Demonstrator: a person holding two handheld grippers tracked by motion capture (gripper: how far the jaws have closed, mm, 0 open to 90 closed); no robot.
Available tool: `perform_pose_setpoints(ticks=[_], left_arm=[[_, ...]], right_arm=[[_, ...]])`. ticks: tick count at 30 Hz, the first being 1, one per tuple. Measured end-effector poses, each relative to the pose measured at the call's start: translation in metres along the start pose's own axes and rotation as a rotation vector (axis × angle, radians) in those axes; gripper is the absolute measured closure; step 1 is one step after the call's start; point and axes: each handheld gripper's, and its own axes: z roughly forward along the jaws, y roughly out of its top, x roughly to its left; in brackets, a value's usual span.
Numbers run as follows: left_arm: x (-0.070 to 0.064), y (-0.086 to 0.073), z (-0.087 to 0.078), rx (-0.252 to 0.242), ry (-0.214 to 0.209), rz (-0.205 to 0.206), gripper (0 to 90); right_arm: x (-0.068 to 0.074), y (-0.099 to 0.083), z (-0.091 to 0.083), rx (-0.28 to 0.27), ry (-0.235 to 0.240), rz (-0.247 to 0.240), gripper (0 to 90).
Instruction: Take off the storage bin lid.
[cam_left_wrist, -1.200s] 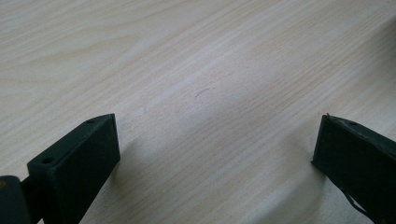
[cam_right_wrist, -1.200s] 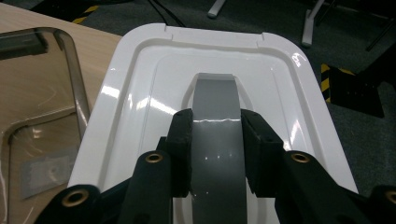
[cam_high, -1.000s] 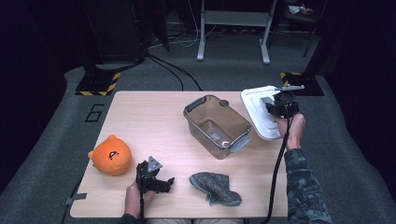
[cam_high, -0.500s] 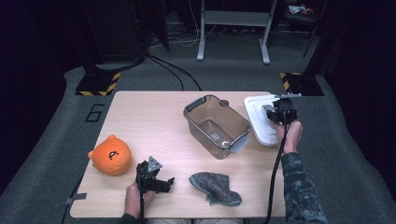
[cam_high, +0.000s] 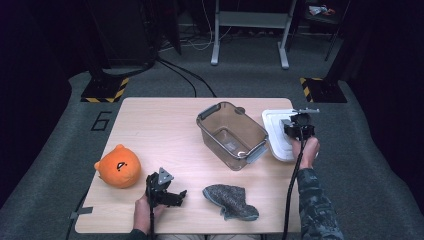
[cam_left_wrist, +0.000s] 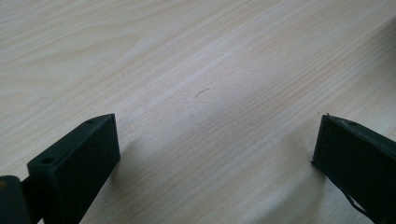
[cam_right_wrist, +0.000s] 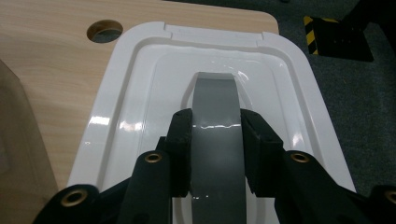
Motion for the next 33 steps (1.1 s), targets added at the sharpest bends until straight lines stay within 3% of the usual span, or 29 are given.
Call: perform_pose_setpoints(ticks=[7,15,33], left_arm=[[0.000,0.000,0.000,0.000,0.000,0.001,0.1],[0.000,0.000,0.000,0.001,-0.001,-0.001,0.1],[0.000,0.000,0.000,0.001,-0.001,0.001,0.1]], right_arm=[[0.001,-0.012,0.014,0.016,-0.005,0.009,66.2],[0.002,-0.019,0.025,0.035,0.006,0.060,66.2],[0.006,-0.027,0.038,0.070,-0.014,0.060,66.2]])
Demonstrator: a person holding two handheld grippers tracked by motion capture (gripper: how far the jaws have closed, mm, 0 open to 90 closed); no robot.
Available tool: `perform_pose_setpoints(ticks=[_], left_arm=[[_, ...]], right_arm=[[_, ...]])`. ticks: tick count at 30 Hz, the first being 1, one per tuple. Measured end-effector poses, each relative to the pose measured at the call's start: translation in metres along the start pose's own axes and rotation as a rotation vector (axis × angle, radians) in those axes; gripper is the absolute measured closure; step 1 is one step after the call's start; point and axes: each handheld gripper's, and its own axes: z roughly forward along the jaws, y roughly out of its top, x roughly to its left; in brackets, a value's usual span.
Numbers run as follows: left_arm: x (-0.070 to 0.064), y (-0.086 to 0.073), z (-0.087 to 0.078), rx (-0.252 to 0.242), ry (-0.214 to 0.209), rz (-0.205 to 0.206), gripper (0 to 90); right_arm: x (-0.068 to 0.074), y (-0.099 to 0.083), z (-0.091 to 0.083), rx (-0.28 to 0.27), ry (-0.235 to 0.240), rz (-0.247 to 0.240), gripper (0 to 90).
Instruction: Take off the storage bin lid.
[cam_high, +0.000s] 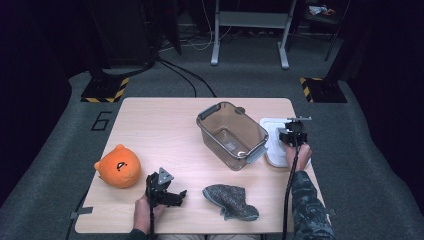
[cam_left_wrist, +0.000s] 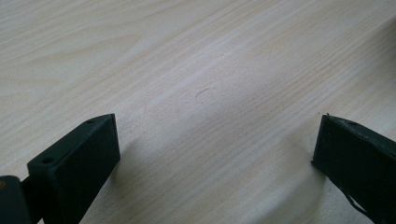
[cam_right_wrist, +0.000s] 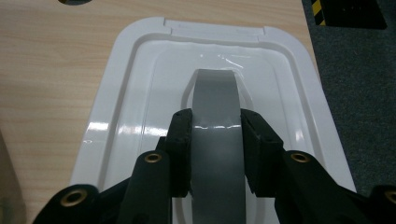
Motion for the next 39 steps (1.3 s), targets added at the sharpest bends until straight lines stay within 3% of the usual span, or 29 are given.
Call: perform_pose_setpoints(ticks=[10,16,21,27,30,39], left_arm=[[0.000,0.000,0.000,-0.003,0.001,-0.001,0.1],[0.000,0.000,0.000,0.000,0.000,0.000,0.1],[0.000,0.000,0.000,0.000,0.000,-0.001,0.1],[0.000,0.000,0.000,-0.004,0.001,-0.002,0.1],[0.000,0.000,0.000,0.000,0.000,-0.001,0.1],[0.000,0.000,0.000,0.000,-0.001,-0.002,0.1]], right_arm=[[-0.001,-0.007,0.006,0.003,0.005,-0.004,64.7],[-0.005,-0.008,-0.001,-0.002,0.011,0.024,34.0],[-0.005,-0.011,-0.015,-0.046,0.031,-0.013,19.4],[-0.003,-0.017,-0.033,-0.072,0.067,-0.049,13.4],[-0.001,-0.022,-0.044,-0.095,0.068,-0.060,8.4],[-0.003,-0.042,-0.065,-0.119,0.080,-0.082,4.4]])
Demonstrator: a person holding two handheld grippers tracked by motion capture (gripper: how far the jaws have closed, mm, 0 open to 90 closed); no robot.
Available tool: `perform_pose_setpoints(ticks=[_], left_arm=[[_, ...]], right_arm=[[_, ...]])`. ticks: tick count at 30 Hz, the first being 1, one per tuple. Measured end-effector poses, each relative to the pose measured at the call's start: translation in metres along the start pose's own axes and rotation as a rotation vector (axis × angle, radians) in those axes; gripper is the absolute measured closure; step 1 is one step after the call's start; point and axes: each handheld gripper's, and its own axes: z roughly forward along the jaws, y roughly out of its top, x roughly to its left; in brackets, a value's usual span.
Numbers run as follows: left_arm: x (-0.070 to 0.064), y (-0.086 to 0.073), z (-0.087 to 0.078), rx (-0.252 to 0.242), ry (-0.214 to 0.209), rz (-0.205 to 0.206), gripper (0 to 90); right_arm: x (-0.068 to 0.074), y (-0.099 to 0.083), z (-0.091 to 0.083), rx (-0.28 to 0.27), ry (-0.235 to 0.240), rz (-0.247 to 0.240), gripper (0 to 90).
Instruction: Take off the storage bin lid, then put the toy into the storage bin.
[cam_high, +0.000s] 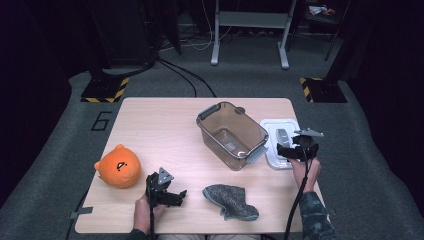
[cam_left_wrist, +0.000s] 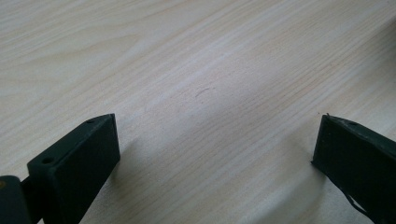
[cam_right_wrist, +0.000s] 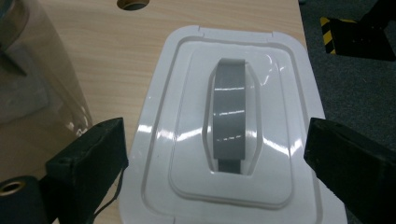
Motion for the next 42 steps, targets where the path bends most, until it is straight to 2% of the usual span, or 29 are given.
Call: perform_pose_setpoints(ticks=[8,22,29,36,40,42], left_arm=[[0.000,0.000,0.000,-0.001,0.001,0.000,0.1],[0.000,0.000,0.000,-0.003,0.002,-0.001,0.1],[0.000,0.000,0.000,-0.004,0.002,-0.001,0.1],[0.000,0.000,0.000,-0.010,0.002,-0.005,0.2],[0.000,-0.001,0.000,-0.005,0.010,-0.005,0.1],[-0.002,-0.001,-0.001,-0.007,0.015,-0.025,0.2]], right_arm=[[0.001,-0.019,-0.015,-0.018,0.001,-0.016,3.3],[0.013,-0.059,-0.034,0.007,-0.012,-0.039,0.6],[0.019,-0.079,-0.034,0.031,-0.037,-0.062,0.0],[0.021,-0.100,-0.034,0.043,-0.015,-0.058,0.0],[0.021,-0.110,-0.031,0.079,-0.011,-0.073,0.0],[0.021,-0.114,-0.030,0.066,0.003,-0.084,0.0]])
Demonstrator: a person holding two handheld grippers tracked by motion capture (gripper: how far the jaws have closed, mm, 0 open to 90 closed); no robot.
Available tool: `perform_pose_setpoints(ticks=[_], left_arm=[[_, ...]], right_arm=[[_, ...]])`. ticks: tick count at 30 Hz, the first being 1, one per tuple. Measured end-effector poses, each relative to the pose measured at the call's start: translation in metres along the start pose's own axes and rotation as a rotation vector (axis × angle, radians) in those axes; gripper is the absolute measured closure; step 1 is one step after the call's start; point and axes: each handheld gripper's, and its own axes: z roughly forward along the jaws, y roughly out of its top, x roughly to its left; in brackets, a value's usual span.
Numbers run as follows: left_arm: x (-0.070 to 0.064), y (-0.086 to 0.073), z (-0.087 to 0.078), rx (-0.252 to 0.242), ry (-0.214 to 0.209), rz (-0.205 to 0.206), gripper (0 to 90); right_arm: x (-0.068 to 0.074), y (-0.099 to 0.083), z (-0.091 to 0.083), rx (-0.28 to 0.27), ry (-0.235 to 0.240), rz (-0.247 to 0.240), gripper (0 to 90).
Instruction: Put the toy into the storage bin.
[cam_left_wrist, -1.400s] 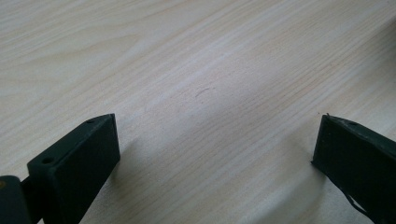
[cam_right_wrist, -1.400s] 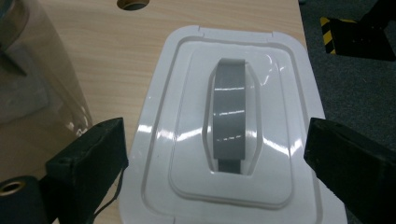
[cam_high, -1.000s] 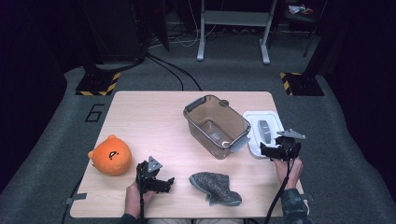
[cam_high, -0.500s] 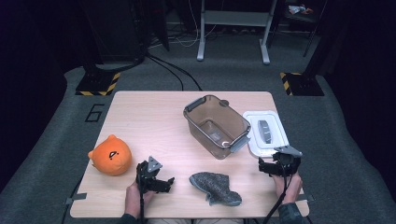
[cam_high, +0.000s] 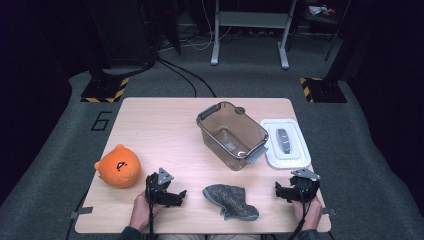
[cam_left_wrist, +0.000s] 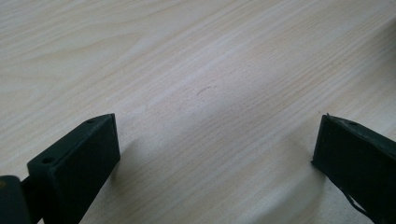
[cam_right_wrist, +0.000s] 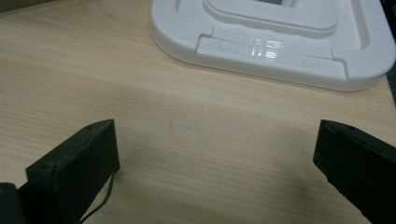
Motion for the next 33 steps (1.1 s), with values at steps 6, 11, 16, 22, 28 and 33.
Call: perform_pose_setpoints(ticks=[6,11,16,22,28,33], left_arm=[[0.001,0.000,-0.001,0.008,-0.003,0.009,0.2],[0.002,-0.002,-0.002,0.000,0.000,0.017,0.2],[0.005,-0.002,-0.006,0.020,0.011,-0.004,0.3],[0.012,0.005,-0.030,-0.048,0.017,-0.042,1.6],[0.027,0.019,-0.062,-0.112,0.047,-0.062,2.1],[0.044,0.028,-0.085,-0.153,0.116,-0.093,2.2]], right_arm=[[-0.002,-0.003,0.002,-0.002,0.044,-0.016,0.0],[-0.006,-0.003,0.005,0.009,0.086,0.000,0.0],[-0.007,-0.002,0.006,0.012,0.081,0.007,0.0],[-0.006,-0.001,0.007,0.009,0.078,0.010,0.0],[-0.006,-0.001,0.007,0.007,0.078,0.017,0.0],[-0.006,0.000,0.007,0.007,0.078,0.017,0.0]])
